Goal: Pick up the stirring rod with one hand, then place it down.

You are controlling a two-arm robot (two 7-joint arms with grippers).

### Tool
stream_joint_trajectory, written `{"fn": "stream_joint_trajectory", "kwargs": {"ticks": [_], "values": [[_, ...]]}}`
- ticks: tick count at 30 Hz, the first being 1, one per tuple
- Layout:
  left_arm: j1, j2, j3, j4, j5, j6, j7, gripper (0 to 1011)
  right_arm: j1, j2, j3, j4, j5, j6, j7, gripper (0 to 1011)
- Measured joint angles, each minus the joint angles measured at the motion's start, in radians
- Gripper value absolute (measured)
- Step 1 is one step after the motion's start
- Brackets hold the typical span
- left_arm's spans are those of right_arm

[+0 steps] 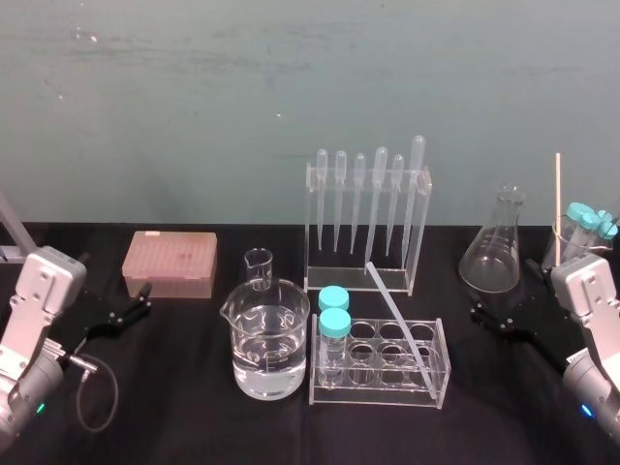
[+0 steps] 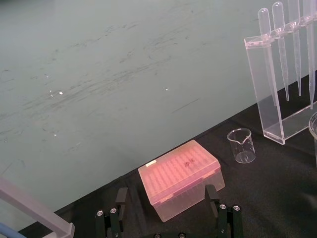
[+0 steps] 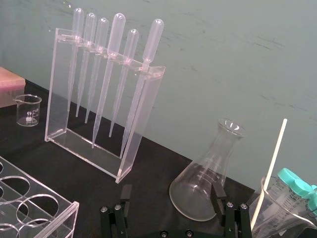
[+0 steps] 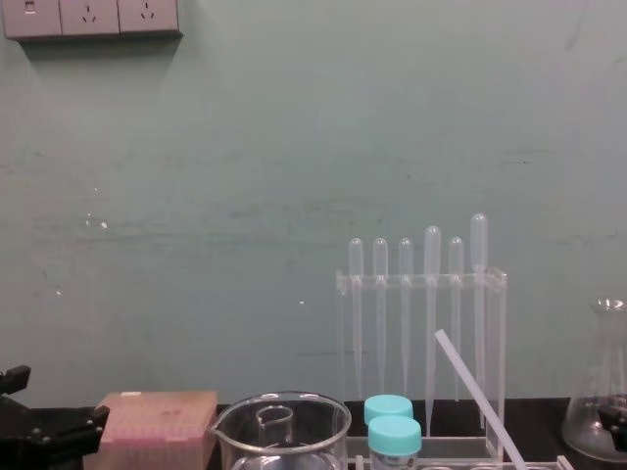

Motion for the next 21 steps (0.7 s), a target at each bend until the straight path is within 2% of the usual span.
{"fn": "stream_joint_trajectory", "kwargs": {"ticks": [21], "values": [[0.000,0.000,0.000,0.000,0.000,0.000,0.000,1000,0.000,0.000,0.000,0.000,0.000,0.000,0.000,1000]]}}
